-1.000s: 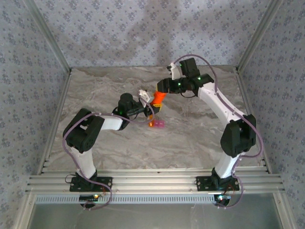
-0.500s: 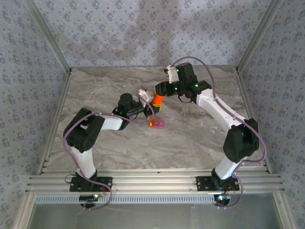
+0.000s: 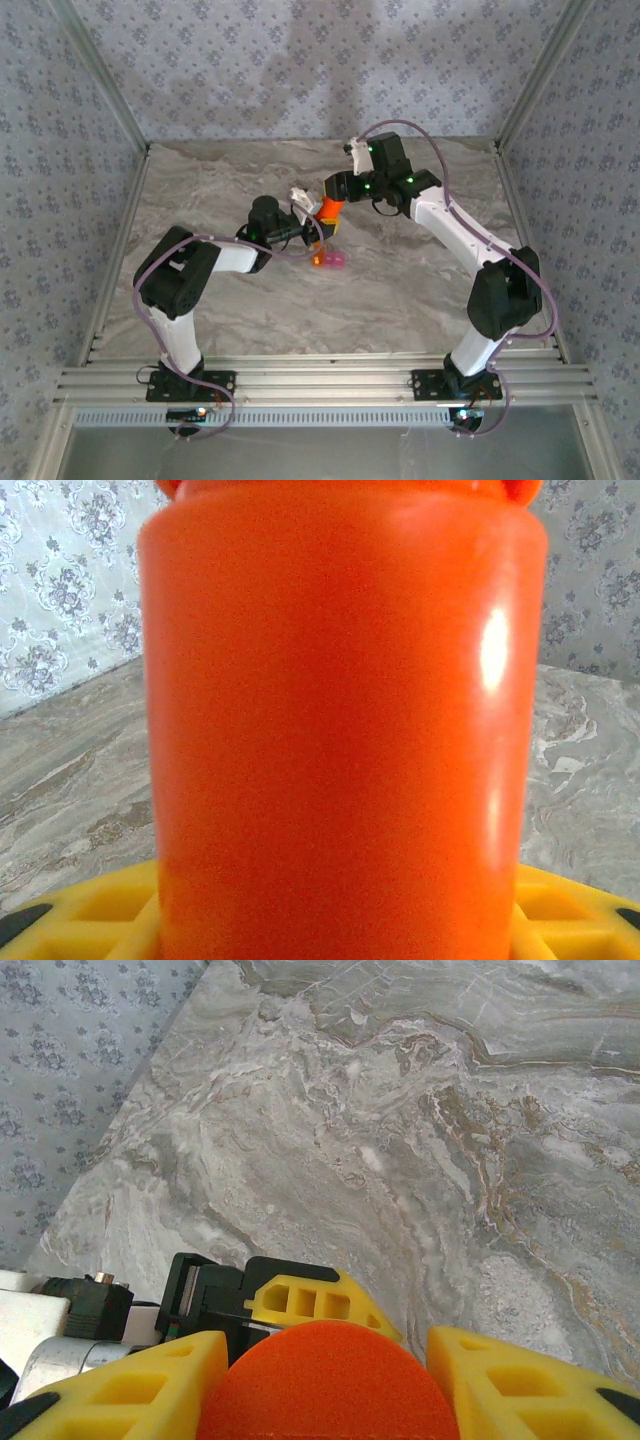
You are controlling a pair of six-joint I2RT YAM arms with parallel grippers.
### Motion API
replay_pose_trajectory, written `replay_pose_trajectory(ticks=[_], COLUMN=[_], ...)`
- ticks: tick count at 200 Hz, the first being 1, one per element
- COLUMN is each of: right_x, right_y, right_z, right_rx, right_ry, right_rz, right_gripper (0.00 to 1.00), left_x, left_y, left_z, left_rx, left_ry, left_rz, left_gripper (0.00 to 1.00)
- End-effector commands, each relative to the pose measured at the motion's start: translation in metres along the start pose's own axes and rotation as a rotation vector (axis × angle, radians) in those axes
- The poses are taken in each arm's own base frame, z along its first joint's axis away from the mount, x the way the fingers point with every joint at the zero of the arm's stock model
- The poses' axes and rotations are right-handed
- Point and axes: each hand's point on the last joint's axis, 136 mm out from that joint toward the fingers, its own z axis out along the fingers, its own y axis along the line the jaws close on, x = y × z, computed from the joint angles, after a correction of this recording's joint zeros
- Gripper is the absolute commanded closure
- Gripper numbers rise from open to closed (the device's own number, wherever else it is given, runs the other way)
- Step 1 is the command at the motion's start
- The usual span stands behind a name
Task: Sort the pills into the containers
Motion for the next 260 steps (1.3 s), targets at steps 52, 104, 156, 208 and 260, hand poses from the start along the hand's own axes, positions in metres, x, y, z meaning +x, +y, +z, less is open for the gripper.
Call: replay_pose_trajectory(ticks=[52, 104, 156, 208, 260], right_x=[0.010, 0.000, -0.023, -0.043, -0.049], right_y=[-0.005, -0.003, 0.004, 0.000, 0.002], right_z=[-0.002, -0.009, -0.022, -0.048, -0.067], right_rx=[0.026, 0.017, -0.021, -0.042, -0.077], right_ry=[0.053, 0.025, -0.028, -0.109, -0.159], right_rz=[0.072, 0.078, 0.081, 0.091, 0.084], right_gripper=[0.38, 0.29, 0.19, 0.11, 0.11], left_x=[-0.046, -0.045, -0.041, -0.040, -0.040], left_y=[0.008, 0.008, 0.009, 0.010, 0.012], left_z=[-0.003, -0.002, -0.001, 0.000, 0.001], left_rx=[-0.026, -0.023, -0.024, -0.026, -0.028], left_ry=[-0.137, -0.136, -0.129, -0.128, -0.128], left_rz=[0.076, 0.075, 0.069, 0.069, 0.067], left_gripper=[1.00, 1.00, 1.00, 1.00, 1.00])
